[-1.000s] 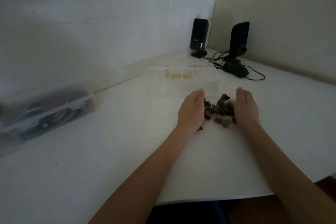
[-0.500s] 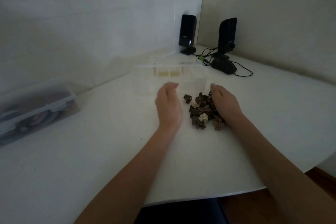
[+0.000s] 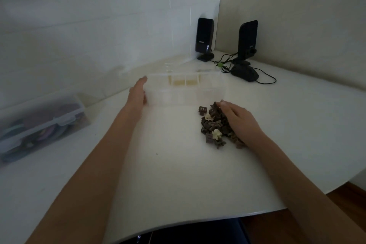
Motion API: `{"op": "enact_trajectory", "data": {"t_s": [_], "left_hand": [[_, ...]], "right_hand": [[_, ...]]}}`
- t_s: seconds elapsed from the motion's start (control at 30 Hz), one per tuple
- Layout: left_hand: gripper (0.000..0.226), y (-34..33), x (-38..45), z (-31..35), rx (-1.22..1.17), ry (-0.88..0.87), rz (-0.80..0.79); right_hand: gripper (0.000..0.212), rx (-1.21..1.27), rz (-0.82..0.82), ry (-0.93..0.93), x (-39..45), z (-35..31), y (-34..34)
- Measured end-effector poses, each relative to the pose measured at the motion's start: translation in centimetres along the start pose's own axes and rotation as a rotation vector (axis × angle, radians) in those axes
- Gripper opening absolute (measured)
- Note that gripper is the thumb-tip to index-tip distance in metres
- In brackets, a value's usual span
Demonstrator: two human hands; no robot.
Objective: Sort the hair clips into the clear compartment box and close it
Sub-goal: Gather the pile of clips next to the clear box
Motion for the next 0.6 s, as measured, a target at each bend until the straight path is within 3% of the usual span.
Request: {"op": "enact_trajectory", "data": {"t_s": [0.2,0.33,0.53,0.6], "left_hand": [[0.047,-1.2,2.2,-0.3,0.165,0.149,-0.066],[0.03,-2.8,1.8,0.1,0.217,0.12,-0.116],[0.04,-3.5,1.5,0.3,0.161,0.017,-0.069],[0.03,-2.9,1.2,0.6,0.149,-0.025,-0.048]], "right_hand": [[0.042,-0.047,-0.041,0.078,0.0,-0.7,-0.3],[0.038,-0.042,-0.056,0.109,-0.1,-1.0,-0.5],[0.039,-0.048,-0.069,0.118,0.1,-0.4,-0.9],[0.039,-0.049,-0.068,0.121,0.1,-0.6,-0.9]]}}
Point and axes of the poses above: each hand's wrist, its own x-axis towards the middle knuckle, its own y-axis out of the back of the hand, z = x × y, the point moved 9 cm from there along x, towards the middle knuckle, and after that the axes turned 13 degrees about z, right-handed, at the moved point
